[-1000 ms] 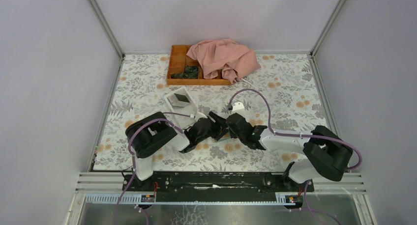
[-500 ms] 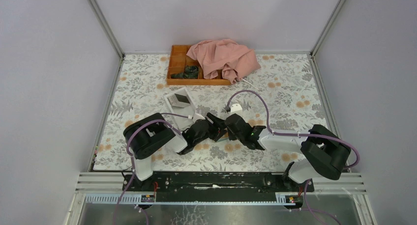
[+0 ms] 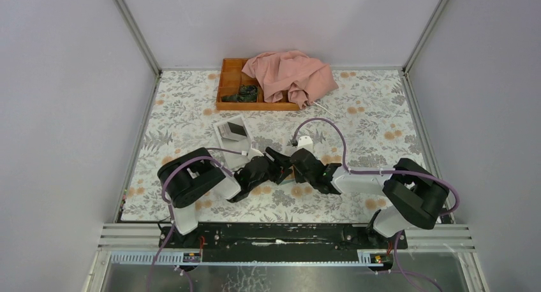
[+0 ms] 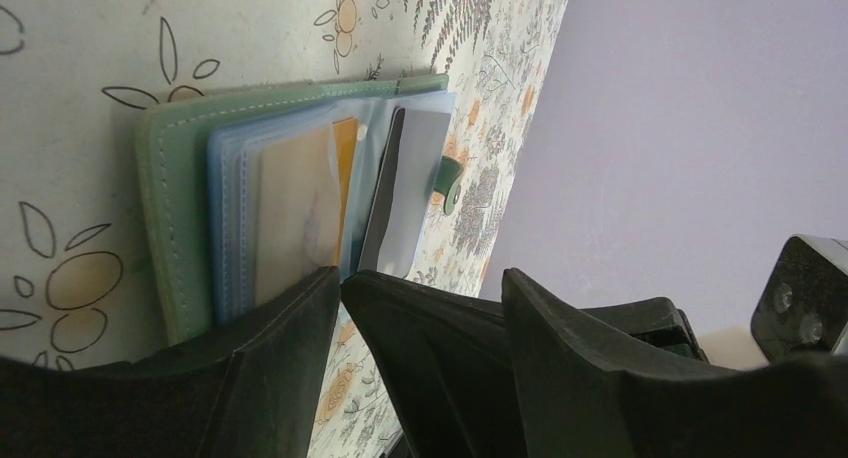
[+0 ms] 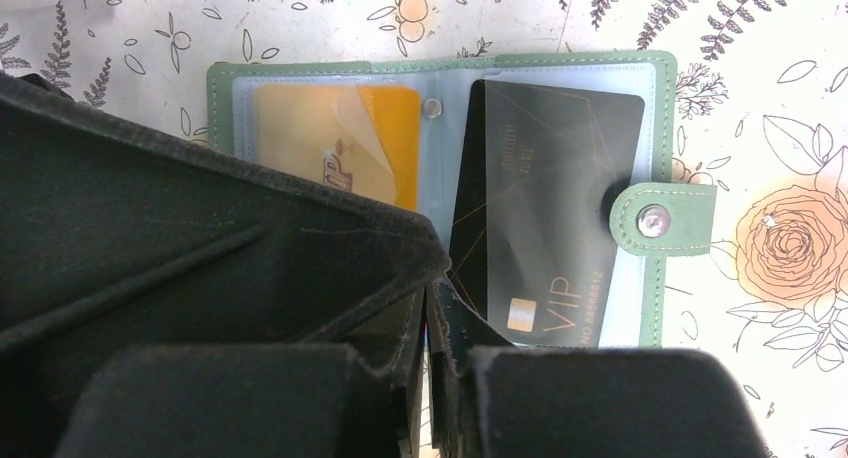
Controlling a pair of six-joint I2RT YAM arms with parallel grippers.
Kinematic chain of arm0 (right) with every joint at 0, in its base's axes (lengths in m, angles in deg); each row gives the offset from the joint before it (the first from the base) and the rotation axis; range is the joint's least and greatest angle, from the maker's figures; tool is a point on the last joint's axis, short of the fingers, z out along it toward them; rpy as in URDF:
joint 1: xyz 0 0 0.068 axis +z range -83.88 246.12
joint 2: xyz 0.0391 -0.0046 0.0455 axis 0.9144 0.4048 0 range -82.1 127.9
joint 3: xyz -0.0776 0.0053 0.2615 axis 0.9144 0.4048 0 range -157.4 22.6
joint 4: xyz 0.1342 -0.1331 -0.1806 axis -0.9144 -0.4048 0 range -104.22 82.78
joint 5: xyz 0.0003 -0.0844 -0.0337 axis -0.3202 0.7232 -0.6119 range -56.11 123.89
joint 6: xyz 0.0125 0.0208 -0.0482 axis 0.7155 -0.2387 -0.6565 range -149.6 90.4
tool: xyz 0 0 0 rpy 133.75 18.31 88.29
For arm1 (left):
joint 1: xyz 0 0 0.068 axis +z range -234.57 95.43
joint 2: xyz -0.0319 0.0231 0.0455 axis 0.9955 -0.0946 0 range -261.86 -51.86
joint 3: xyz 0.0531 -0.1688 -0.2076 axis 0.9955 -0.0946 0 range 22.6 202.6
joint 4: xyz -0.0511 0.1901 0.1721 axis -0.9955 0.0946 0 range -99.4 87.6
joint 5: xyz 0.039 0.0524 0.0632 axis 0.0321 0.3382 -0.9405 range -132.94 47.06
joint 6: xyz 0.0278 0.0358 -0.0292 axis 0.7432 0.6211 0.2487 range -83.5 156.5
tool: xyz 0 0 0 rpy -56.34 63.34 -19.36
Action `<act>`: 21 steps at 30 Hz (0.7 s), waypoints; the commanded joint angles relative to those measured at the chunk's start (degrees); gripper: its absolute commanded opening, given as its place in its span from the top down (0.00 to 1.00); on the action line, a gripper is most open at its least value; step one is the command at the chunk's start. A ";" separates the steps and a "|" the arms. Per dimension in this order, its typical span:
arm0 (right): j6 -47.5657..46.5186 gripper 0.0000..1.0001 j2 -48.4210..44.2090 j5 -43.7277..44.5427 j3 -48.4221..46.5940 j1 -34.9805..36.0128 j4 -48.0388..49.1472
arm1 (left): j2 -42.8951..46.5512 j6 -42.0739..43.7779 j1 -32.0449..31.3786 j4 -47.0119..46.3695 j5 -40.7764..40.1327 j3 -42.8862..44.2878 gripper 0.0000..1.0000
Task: Put the credit cards into the card holder
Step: Insert the credit card into the card holder.
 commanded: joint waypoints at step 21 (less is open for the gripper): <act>-0.11 0.93 -0.67 8.55 -2.07 0.60 -0.44 | -4.39 -0.63 -1.29 3.01 1.72 -3.41 0.34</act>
